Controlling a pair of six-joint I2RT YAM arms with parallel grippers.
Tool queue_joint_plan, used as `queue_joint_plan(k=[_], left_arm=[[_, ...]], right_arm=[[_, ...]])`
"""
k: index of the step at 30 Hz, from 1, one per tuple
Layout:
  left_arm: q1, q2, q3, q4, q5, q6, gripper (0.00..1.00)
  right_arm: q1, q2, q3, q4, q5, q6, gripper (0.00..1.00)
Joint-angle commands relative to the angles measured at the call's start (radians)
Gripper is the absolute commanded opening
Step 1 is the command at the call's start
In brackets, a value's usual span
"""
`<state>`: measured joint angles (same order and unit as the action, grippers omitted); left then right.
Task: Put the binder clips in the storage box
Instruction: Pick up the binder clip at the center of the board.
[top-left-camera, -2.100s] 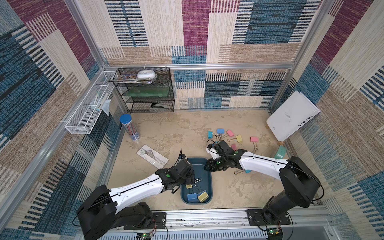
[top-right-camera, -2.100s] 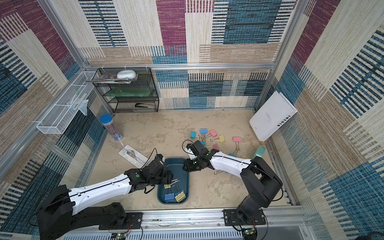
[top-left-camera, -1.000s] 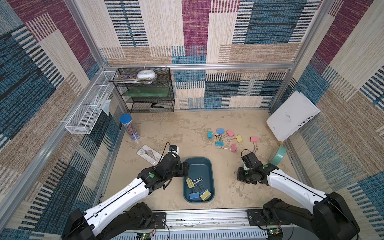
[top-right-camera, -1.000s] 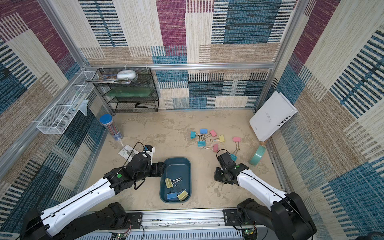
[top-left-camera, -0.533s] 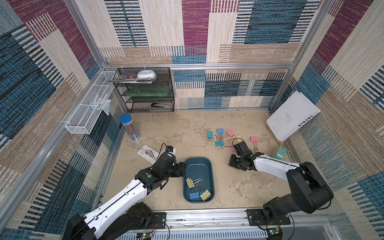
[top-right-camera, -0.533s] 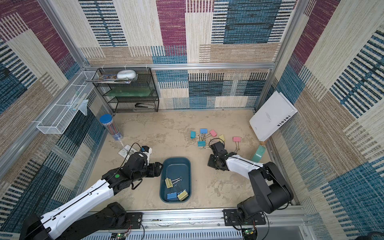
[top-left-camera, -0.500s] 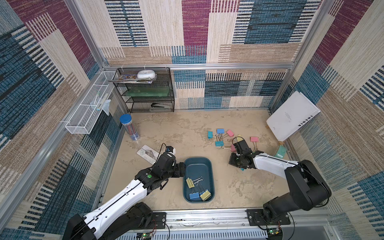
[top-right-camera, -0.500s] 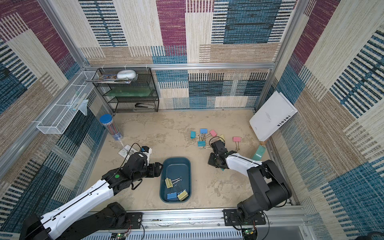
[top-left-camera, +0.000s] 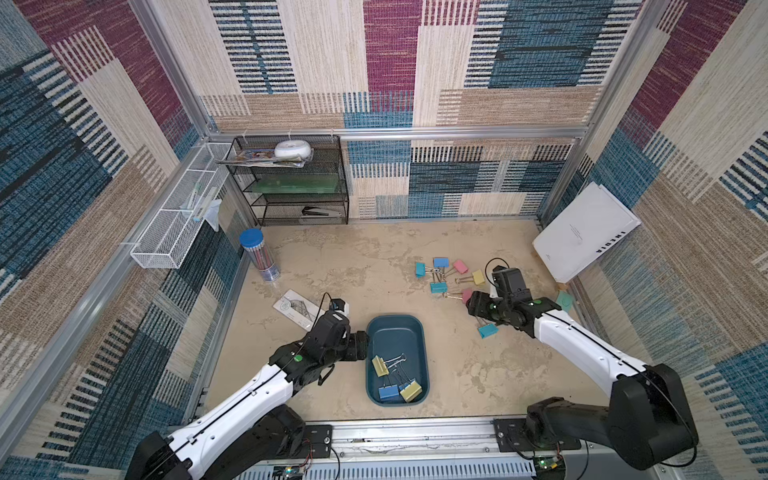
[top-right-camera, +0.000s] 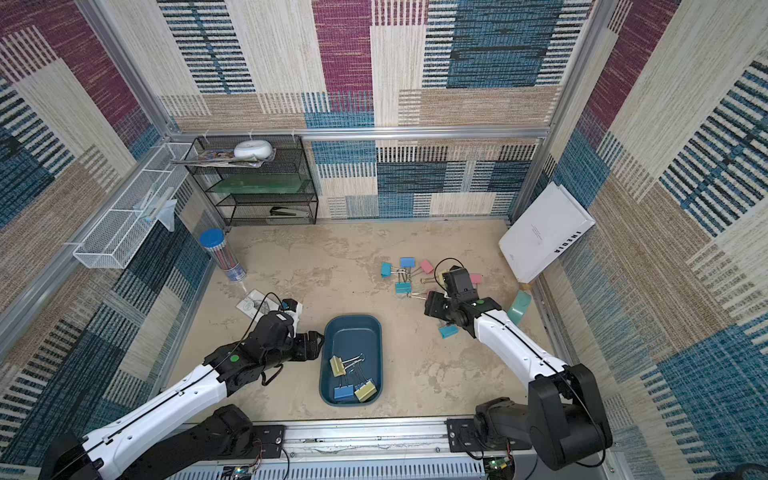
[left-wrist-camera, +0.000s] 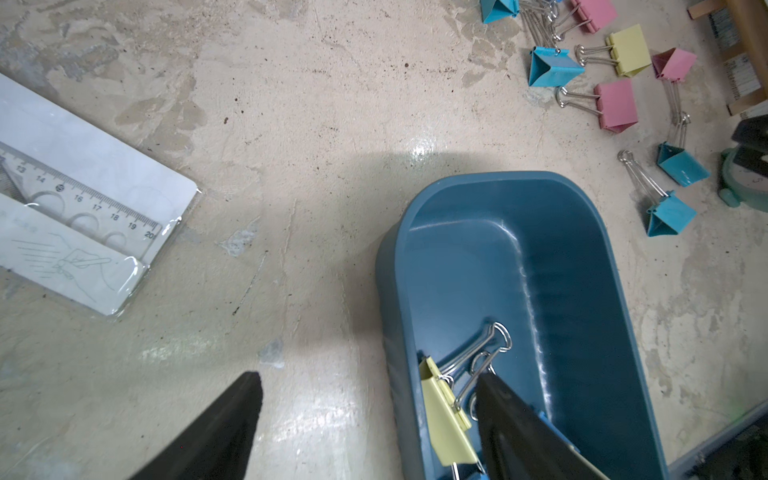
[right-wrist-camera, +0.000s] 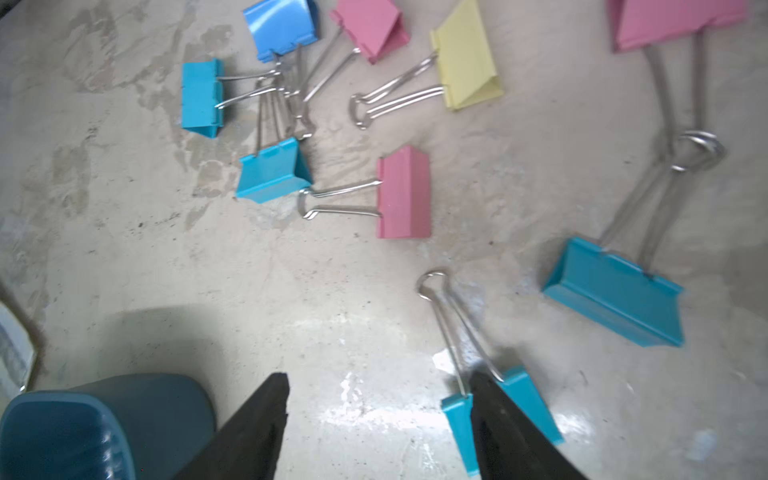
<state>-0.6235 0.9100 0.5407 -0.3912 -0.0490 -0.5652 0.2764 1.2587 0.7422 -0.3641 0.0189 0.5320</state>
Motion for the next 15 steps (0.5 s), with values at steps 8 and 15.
queue_joint_plan(k=[8,15], left_arm=[[0.002,0.005,-0.016,0.042,0.001,0.022,0.85],[0.001,0.007,-0.019,0.04,-0.004,0.025,0.85]], right_arm=[[-0.068,-0.065,-0.172,0.118,0.005,-0.04,0.84],[-0.068,-0.026,-0.197,0.173,-0.017,-0.115,0.85]])
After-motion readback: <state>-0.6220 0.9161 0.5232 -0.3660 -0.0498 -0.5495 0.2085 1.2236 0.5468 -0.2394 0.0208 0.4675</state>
